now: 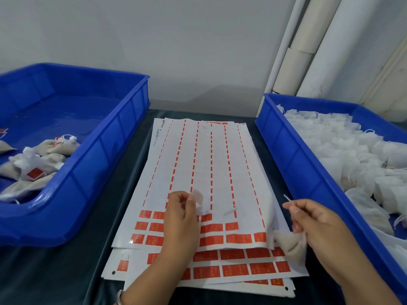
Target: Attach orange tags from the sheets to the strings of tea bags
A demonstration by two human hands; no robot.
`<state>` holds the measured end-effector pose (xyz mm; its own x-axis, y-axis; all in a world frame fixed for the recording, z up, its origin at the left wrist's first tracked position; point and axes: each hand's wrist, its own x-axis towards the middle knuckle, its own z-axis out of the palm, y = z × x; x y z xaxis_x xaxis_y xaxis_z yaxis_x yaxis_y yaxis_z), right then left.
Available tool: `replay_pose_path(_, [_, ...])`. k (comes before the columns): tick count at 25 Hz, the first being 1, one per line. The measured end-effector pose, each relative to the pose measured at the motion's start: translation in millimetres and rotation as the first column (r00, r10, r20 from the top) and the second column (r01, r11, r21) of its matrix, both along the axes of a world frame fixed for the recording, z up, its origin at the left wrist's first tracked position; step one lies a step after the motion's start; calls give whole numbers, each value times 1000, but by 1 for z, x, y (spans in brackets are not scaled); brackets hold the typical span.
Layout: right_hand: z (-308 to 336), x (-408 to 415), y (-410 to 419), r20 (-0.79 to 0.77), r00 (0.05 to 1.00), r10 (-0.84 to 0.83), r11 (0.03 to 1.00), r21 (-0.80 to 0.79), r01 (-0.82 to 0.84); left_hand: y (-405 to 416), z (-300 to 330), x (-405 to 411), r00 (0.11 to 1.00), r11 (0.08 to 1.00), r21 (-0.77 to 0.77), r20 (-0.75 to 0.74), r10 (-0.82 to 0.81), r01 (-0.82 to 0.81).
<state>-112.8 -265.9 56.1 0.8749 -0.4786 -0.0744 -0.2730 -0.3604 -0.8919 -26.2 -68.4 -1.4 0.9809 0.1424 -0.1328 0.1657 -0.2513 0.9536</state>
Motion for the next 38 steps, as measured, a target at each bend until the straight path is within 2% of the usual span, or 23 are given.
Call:
replay_pose_path(3, [16,-8,2,116,993,15,1000,-8,-14,1,0,0,998,999,-15,-39,-41,40])
replay_pose_path(5, [26,-9,9,151,985,84,996,9,-86,2,3,1,995,995,-62,-61,-79,75])
replay_pose_path(9, [39,0,33,139,952,273,961,1,-276,4,12,0,983,939,-328,-111,-144,101])
replay_pose_path(11, [34,8,53,130,928,349,931,64,-359,5,16,-2,976,865,-496,-135,-169,81])
replay_pose_path(12, [28,13,64,124,923,363,920,106,-376,6,17,-2,972,794,-603,-135,-193,74])
replay_pose_path(14, [12,23,87,123,933,338,915,189,-356,6,19,-4,965,641,-762,-92,-247,91])
replay_pose_path(15, [4,29,96,126,943,308,918,219,-329,5,20,-5,964,595,-797,-69,-256,101])
replay_pose_path(18, [-13,42,109,140,966,219,932,264,-250,5,21,-9,964,547,-833,-75,-254,79])
replay_pose_path(24, [-25,51,112,139,979,152,936,296,-188,5,18,-12,963,568,-821,-110,-244,50])
replay_pose_path(31, [-23,52,112,133,981,140,942,287,-173,3,21,-13,963,537,-843,-138,-233,10])
replay_pose_path(35, [-22,53,115,138,984,115,946,287,-150,3,21,-15,960,548,-836,-130,-246,27])
replay_pose_path(38, [-24,54,114,119,990,74,953,285,-105,3,20,-17,951,514,-855,-95,-295,73])
